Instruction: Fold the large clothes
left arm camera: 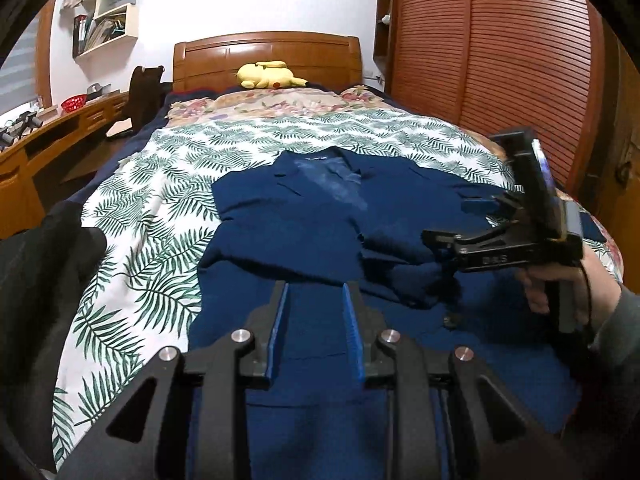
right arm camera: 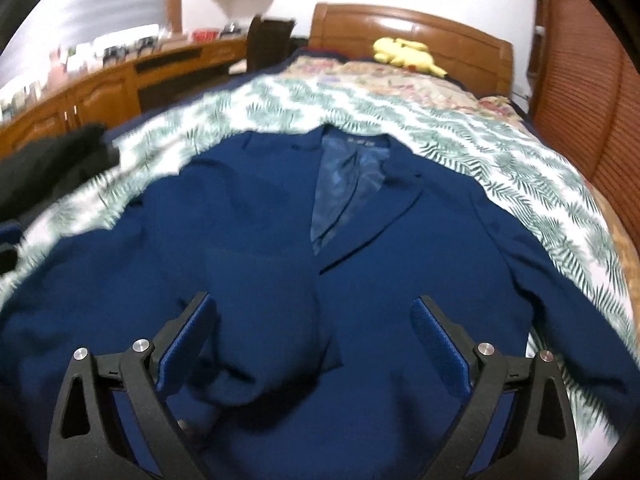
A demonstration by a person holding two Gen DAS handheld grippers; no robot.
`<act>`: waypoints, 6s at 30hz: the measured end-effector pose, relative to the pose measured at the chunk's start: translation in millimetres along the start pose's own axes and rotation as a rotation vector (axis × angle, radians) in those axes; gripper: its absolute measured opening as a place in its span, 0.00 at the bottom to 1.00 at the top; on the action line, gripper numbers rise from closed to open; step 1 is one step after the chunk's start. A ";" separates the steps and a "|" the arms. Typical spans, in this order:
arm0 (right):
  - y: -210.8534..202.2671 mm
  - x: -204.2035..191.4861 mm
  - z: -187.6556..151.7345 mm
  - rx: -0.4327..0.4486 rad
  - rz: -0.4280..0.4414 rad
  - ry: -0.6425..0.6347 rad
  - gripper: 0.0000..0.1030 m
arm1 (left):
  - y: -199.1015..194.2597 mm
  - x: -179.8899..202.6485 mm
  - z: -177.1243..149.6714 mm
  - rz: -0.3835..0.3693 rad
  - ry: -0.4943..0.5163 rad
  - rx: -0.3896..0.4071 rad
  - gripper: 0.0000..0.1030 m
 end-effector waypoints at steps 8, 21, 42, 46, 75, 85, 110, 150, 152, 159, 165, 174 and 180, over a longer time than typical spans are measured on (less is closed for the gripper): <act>28.3 -3.4 -22.3 -0.085 0.144 0.076 0.47 | 5.3 -9.2 -7.3 0.021 -0.021 -0.025 0.24; -47.9 -3.1 5.8 0.165 0.156 0.065 0.02 | 10.9 12.1 -0.2 -0.001 -0.016 -0.015 0.24; -102.3 16.0 -47.9 0.076 0.070 0.033 0.02 | 32.8 63.6 5.0 -0.061 0.026 -0.028 0.24; -98.9 12.9 -65.9 0.020 0.095 0.039 0.02 | 36.1 66.4 0.2 -0.054 0.039 -0.044 0.24; -25.3 61.4 -81.8 -0.138 0.062 0.141 0.44 | 41.6 61.1 -7.9 -0.034 0.055 -0.061 0.24; -65.2 38.8 -70.0 -0.043 0.131 0.094 0.03 | 37.6 53.7 -3.1 -0.021 0.045 -0.049 0.24; -175.8 55.3 -64.6 0.099 -0.206 0.084 0.21 | 8.1 37.2 10.6 -0.044 0.033 0.004 0.24; -209.7 176.7 -121.0 -0.102 -0.314 0.212 0.44 | 43.2 144.0 0.7 -0.212 0.089 -0.015 0.36; -221.8 201.4 -125.3 -0.111 -0.364 0.235 0.44 | 43.9 151.5 -4.0 -0.226 0.103 -0.029 0.36; -258.0 284.6 -145.0 -0.124 -0.535 0.314 0.51 | 46.9 166.6 -15.6 -0.247 0.125 -0.058 0.36; -277.5 346.0 -157.5 -0.144 -0.651 0.367 0.57 | 50.0 174.4 -24.7 -0.249 0.153 -0.079 0.36; -293.6 407.6 -176.9 -0.167 -0.721 0.511 0.58 | 54.5 177.5 -31.6 -0.244 0.165 -0.098 0.36; -289.3 410.8 -182.0 -0.158 -0.678 0.569 0.58 | 55.6 177.5 -33.0 -0.242 0.169 -0.101 0.36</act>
Point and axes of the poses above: each gripper's, at about its wrist camera, not at the fingertips, and y roughly the way its jaws point, x to its right, z to its top, the point moved 7 cm from there along y, roughly the way its jaws point, and after that the axes turned 14 degrees about x, right-handed, at the moved point
